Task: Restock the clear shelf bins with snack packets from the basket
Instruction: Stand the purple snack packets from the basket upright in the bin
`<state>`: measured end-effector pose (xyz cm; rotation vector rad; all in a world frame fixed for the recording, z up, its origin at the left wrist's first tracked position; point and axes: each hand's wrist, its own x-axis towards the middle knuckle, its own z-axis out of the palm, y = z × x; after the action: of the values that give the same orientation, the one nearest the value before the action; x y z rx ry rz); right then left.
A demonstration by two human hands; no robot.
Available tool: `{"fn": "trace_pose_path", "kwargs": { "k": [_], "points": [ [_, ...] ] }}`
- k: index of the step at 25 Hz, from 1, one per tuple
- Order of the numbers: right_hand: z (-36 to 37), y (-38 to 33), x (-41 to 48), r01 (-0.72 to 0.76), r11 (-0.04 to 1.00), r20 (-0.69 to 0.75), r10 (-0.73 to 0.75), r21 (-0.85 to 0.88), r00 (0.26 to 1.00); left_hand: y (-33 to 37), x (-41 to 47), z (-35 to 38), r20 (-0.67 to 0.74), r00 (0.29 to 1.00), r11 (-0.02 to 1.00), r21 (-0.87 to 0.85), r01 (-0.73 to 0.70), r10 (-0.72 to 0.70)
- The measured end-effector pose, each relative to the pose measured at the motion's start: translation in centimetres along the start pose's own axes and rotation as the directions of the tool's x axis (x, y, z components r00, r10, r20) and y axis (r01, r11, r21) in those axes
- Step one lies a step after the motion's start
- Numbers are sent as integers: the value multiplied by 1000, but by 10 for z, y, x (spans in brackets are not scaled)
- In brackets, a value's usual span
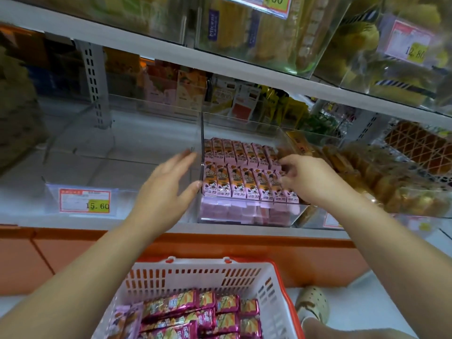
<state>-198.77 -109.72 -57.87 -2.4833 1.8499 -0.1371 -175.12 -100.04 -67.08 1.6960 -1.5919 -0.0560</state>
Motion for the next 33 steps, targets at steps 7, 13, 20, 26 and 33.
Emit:
{"fn": "trace_pose_path", "kwargs": {
  "k": [7, 13, 20, 26, 33],
  "points": [
    [125, -48, -79, 51, 906, 422, -244, 419, 873, -43, -150, 33, -31, 949, 949, -26, 314, -315],
    [288, -56, -120, -264, 843, 709, -181, 469, 682, -106, -237, 78, 354, 702, 786, 233, 573, -618],
    [327, -51, -128, -438, 723, 737, -142, 533, 661, -126, -242, 124, 502, 546, 685, 702, 197, -671],
    [331, -42, -134, -458, 720, 743, -119, 522, 659, -128, -237, 129, 424, 716, 701, 701, 127, -554],
    [319, -50, -142, -778, 157, 791, -201, 609, 578, -67, -238, 117, 507, 786, 902, -40, 430, -352]
  ]
}}
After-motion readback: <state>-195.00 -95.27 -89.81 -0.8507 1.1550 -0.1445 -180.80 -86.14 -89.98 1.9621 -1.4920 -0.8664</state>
